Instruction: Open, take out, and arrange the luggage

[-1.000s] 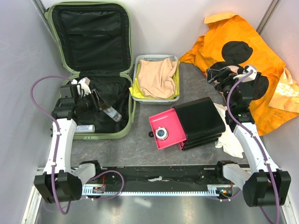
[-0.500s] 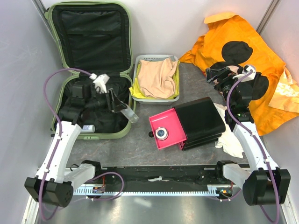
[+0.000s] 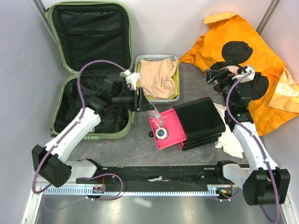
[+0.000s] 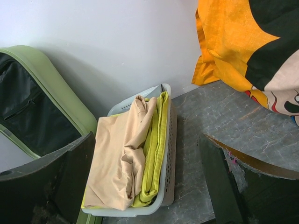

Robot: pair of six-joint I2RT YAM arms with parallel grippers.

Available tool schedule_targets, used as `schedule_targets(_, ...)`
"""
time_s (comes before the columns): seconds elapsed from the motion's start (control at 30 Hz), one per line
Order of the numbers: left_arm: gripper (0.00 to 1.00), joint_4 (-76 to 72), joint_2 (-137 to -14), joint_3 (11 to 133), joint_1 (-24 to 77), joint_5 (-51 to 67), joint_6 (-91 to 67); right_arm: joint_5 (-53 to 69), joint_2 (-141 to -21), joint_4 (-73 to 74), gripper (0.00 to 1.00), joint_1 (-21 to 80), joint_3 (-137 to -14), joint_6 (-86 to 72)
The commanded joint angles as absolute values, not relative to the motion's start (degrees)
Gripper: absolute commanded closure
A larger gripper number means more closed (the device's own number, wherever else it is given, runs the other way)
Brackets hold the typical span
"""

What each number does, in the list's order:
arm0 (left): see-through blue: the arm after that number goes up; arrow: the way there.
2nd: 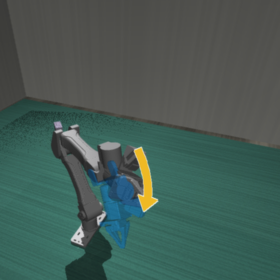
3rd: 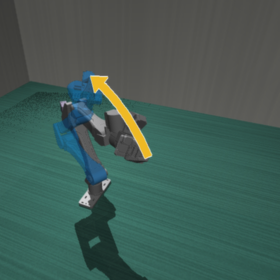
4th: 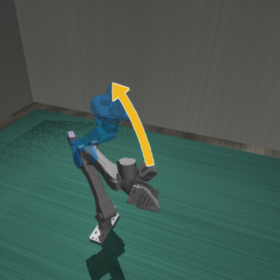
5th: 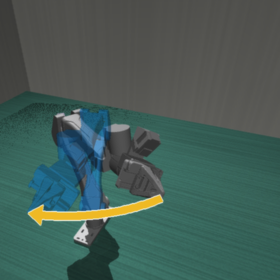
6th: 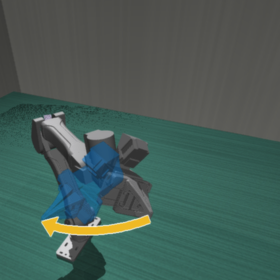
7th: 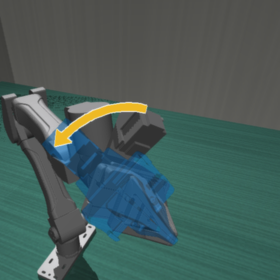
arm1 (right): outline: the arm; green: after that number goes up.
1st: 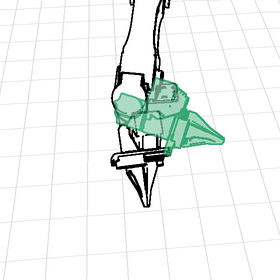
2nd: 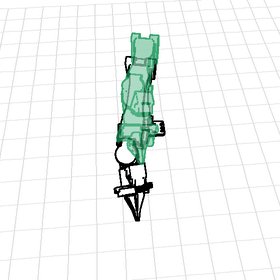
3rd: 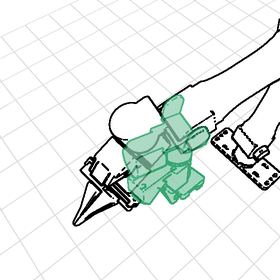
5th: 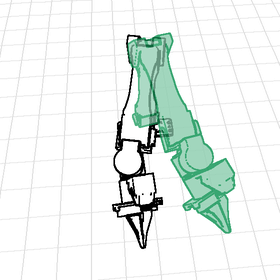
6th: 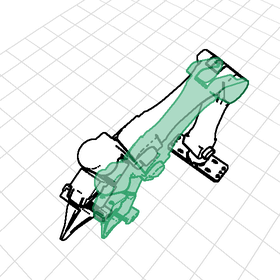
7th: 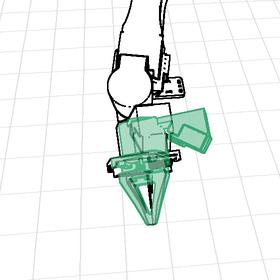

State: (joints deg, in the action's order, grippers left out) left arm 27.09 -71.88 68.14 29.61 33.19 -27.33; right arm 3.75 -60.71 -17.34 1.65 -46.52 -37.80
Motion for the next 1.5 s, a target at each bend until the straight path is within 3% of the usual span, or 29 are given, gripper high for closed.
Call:
schedule_targets(0.0, 0.98, 18.38, -76.11, 71.54, 34.0, 35.07, -31.63, 4.39, -59.24, -19.25, 0.02, 1.49, -46.58, -37.79)
schedule_targets(0.4, 0.99, 11.43, -88.32, 73.39, 39.2, 38.06, -35.6, 2.9, -58.01, -17.14, 0.02, 1.49, -46.93, -36.3)
schedule_targets(1.07, 0.98, 13.62, -95.01, 72.51, 39.29, 38.94, -37.53, 2.81, -58.71, -16.7, 0.02, 1.58, -47.37, -36.04)
schedule_targets(1.3, 0.89, 15.38, -97.38, 73.47, 39.29, 38.24, -37.62, 2.9, -58.71, -16.96, 0.02, 1.49, -47.29, -36.12)
schedule_targets(1.47, 0.76, 16.35, -97.91, 74.44, 39.29, 37.62, -37.27, 2.81, -58.71, -16.88, 0.02, 1.49, -47.29, -35.95)
